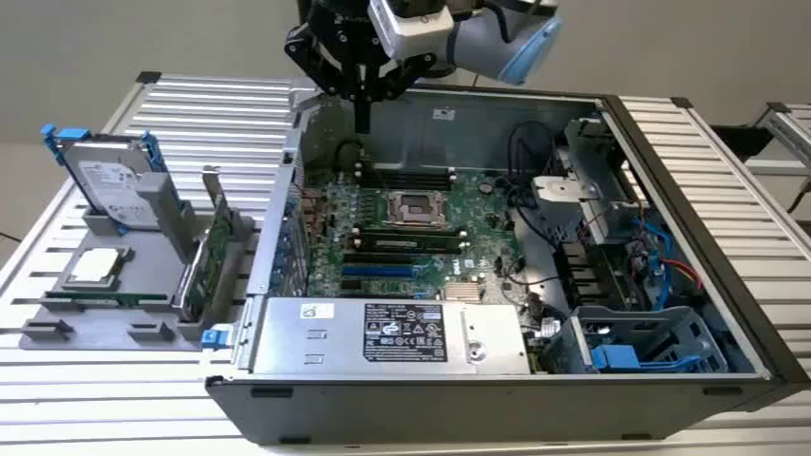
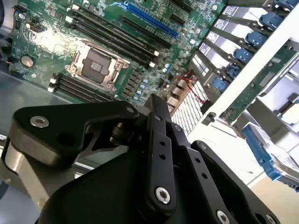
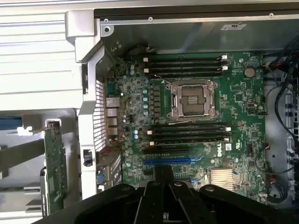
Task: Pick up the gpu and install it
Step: 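Reach for the gpu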
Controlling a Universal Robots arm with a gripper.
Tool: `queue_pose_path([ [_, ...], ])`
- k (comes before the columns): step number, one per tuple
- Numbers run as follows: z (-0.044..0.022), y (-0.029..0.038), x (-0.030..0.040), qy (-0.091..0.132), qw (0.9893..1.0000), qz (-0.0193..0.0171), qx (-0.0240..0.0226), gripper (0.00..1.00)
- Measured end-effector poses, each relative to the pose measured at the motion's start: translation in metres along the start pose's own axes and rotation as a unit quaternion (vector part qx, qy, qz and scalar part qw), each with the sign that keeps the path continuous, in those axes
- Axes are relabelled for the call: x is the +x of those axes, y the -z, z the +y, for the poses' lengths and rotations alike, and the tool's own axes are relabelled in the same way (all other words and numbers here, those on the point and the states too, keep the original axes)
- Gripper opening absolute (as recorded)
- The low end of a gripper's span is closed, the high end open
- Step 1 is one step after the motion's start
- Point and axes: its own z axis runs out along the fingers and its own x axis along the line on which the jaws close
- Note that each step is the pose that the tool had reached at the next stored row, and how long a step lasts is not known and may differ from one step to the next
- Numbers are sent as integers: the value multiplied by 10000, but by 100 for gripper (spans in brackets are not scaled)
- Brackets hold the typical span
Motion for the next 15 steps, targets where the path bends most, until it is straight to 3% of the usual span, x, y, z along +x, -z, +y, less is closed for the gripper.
queue_pose_path([
  [15, 0, 0, 0, 0, 10000, 0, 0, 0],
])
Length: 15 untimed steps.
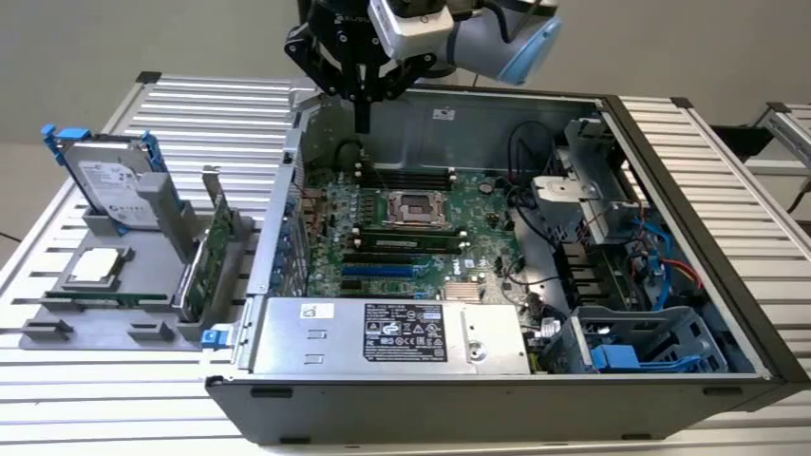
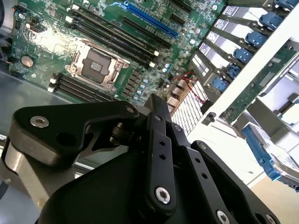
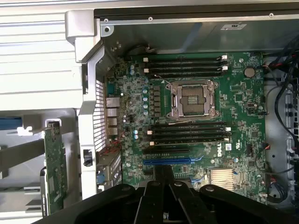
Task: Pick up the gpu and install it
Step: 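Reach for the gpu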
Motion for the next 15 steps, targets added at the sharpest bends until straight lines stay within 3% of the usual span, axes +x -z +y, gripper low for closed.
queue_pose_path([
  [8, -3, 2, 43, 0, 10000, 0, 1, 0],
  [15, -11, 4, 162, 0, 10000, 0, 0, 0],
])
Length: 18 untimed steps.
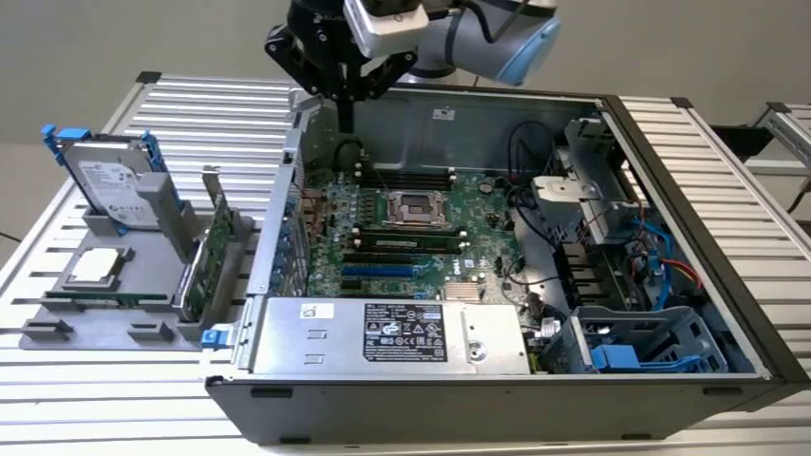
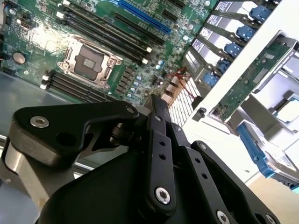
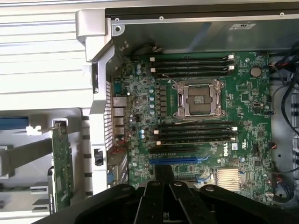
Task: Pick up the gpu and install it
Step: 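Reach for the gpu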
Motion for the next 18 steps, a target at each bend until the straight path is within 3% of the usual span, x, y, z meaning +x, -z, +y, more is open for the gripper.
queue_pose_path([
  [18, -28, 9, 388, 1, 10000, 0, 0, 0],
])
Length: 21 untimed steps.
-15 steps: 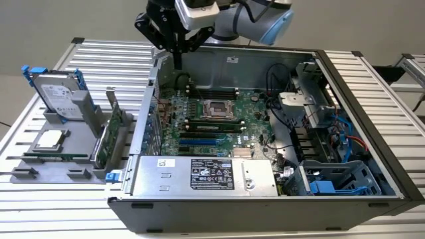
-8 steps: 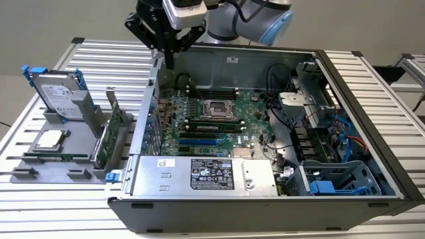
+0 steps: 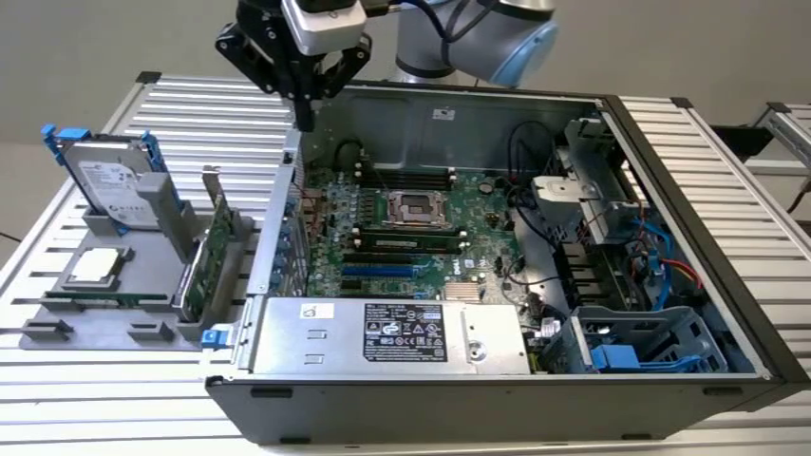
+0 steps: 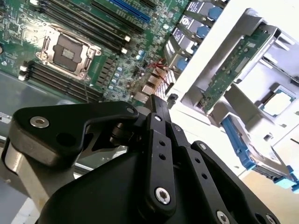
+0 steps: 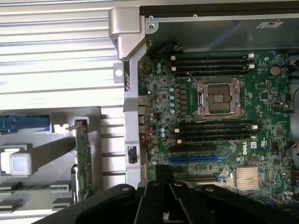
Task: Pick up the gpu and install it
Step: 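Reach for the gpu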
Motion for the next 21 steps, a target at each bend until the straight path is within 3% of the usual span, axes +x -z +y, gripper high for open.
queue_pose_path([
  [12, -24, 8, 340, 0, 10000, 1, 0, 0],
  [21, -37, 12, 531, 0, 10000, 0, 0, 0],
])
